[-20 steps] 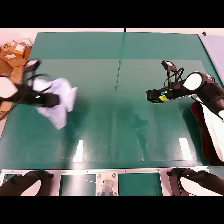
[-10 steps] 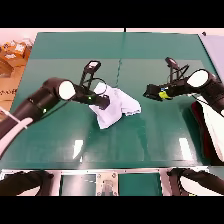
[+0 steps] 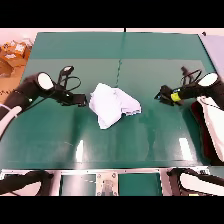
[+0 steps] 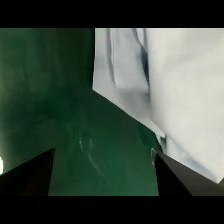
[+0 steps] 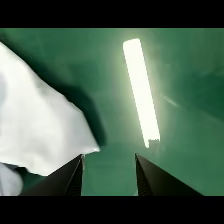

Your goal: Fold the shirts.

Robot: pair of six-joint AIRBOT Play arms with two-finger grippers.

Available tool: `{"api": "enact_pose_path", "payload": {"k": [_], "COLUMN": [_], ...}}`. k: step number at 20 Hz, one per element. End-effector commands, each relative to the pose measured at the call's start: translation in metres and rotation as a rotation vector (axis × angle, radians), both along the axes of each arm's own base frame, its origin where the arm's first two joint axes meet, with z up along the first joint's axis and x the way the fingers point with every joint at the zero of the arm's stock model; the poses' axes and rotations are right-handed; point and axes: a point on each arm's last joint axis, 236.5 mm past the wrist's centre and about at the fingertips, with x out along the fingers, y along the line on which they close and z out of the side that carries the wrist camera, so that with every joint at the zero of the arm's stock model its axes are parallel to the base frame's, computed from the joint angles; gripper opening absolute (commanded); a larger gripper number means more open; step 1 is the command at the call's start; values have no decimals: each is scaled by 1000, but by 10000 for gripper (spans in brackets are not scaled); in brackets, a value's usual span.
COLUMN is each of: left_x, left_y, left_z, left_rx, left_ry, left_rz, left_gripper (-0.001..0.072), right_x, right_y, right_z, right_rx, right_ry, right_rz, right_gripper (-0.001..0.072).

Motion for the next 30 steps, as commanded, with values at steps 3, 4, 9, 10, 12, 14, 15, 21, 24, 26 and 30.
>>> {"api": "enact_pose_path", "payload": {"k": [3,4,9,10,12,14,15,21,24,26,30], "left_x": [42,47,39,31,20,12,9,27,48,55,23], "left_y": [-39,-43,-64,-70,-82,-89,-90,-51,-20,-1,8], "left_z": [-33,-31,-18,-18,-19,-18,-17,21,85,148,313], "left_rx": [-277,-311,-413,-421,-418,-425,-431,-483,-515,-524,-500], "left_ry": [-25,-37,-9,12,19,36,48,34,-93,-231,-605], "left_rz": [167,181,143,112,60,32,23,26,25,5,-129], "left_gripper": [689,689,537,471,247,61,56,24,24,24,24], "right_x": [-24,-23,5,10,16,17,17,30,55,72,67], "right_y": [54,66,103,103,103,103,101,81,52,32,10], "right_z": [-64,-72,-89,-88,-86,-85,-85,-71,-22,42,230], "right_rx": [115,129,209,212,209,209,209,211,227,218,128], "right_ry": [114,116,53,38,23,21,20,-16,-114,-251,-661], "right_rz": [103,124,108,111,112,112,109,104,72,68,108], "right_gripper": [379,379,379,374,286,155,39,14,13,14,14]}}
